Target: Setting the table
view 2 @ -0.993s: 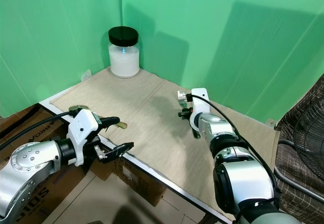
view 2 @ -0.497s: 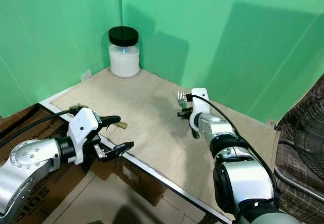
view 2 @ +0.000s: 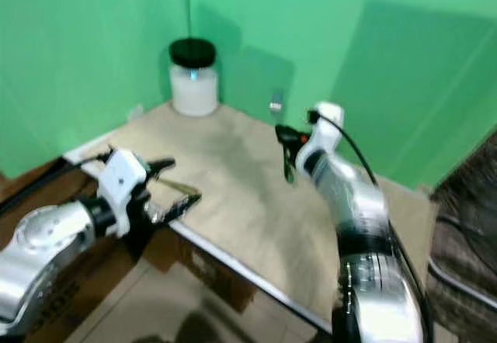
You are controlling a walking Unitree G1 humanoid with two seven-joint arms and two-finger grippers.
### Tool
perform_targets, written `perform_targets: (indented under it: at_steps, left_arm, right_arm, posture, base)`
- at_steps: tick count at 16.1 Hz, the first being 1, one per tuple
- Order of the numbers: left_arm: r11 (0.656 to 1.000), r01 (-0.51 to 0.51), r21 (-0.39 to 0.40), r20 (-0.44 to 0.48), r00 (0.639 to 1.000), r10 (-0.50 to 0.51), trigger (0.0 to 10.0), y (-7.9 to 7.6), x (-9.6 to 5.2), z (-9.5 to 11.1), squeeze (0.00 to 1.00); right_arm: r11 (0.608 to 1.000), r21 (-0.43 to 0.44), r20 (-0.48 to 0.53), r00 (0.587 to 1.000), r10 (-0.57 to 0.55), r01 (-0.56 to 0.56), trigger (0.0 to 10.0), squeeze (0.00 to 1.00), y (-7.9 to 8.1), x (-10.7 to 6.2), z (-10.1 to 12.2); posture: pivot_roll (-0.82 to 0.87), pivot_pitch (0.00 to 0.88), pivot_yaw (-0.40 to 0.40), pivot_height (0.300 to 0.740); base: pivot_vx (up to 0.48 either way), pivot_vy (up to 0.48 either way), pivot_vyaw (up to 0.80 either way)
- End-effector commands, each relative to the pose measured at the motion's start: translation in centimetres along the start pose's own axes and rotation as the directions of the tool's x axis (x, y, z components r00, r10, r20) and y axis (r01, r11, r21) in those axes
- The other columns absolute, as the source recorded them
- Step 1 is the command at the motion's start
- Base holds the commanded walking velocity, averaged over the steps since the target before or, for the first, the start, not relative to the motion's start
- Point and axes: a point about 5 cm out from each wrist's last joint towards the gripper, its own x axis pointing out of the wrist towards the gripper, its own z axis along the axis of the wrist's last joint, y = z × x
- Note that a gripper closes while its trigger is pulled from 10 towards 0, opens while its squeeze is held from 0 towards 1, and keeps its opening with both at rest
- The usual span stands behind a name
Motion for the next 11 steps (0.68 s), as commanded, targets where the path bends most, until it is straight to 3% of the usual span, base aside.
perform_targets:
  at_steps: [1,2,3,4,7,9,11]
  left_arm:
    - [0.998,-0.061,0.016,0.020,0.998,0.061,10.0,0.1,0.2,0.5,0.00]
    - [0.995,-0.095,0.007,0.034,0.995,0.094,10.0,0.1,0.3,0.5,0.00]
    - [0.980,-0.198,-0.035,0.077,0.977,0.200,10.0,0.1,0.6,0.8,0.00]
    - [0.970,-0.236,-0.057,0.093,0.966,0.241,10.0,0.0,0.6,1.1,0.00]
    - [0.946,-0.315,-0.077,0.092,0.942,0.322,10.0,-0.1,0.2,1.0,0.00]
    - [0.937,-0.346,-0.039,0.081,0.934,0.348,10.0,0.0,0.2,1.2,0.00]
    - [0.926,-0.374,-0.051,0.069,0.924,0.377,10.0,0.3,0.1,0.9,0.00]
  right_arm:
    - [1.000,-0.009,0.081,0.996,0.023,-0.023,0.0,0.00,1.1,-1.1,1.5]
    - [1.000,-0.007,0.110,0.993,0.030,-0.030,0.0,0.00,1.5,-1.8,1.5]
    - [0.993,-0.106,0.200,0.979,-0.030,0.052,10.0,0.00,2.0,-4.1,1.2]
    - [0.982,-0.162,0.286,0.957,-0.052,0.102,10.0,0.00,2.6,-5.8,1.8]
    - [0.948,-0.279,0.308,0.949,-0.063,0.153,10.0,0.00,4.3,-8.6,1.8]
    - [0.944,-0.271,0.330,0.940,-0.091,0.186,10.0,0.00,4.7,-9.2,2.0]
    - [0.931,-0.286,0.331,0.935,-0.127,0.228,10.0,0.00,4.6,-9.1,1.4]
  posture:
    - [0.04,0.000,-0.090,0.740]
    - [0.03,0.000,-0.087,0.740]
    - [0.02,0.000,-0.080,0.740]
    - [0.02,0.000,-0.081,0.740]
    - [0.02,0.000,-0.091,0.740]
    - [0.03,0.000,-0.092,0.740]
    - [0.02,0.000,-0.087,0.740]
  base:
    - [0.000,0.000,0.00]
    - [0.000,0.000,0.00]
    - [0.000,0.000,0.00]
    - [0.000,0.000,0.00]
    - [0.000,0.000,-0.17]
    - [0.000,0.000,-0.80]
    - [0.000,0.000,-0.80]
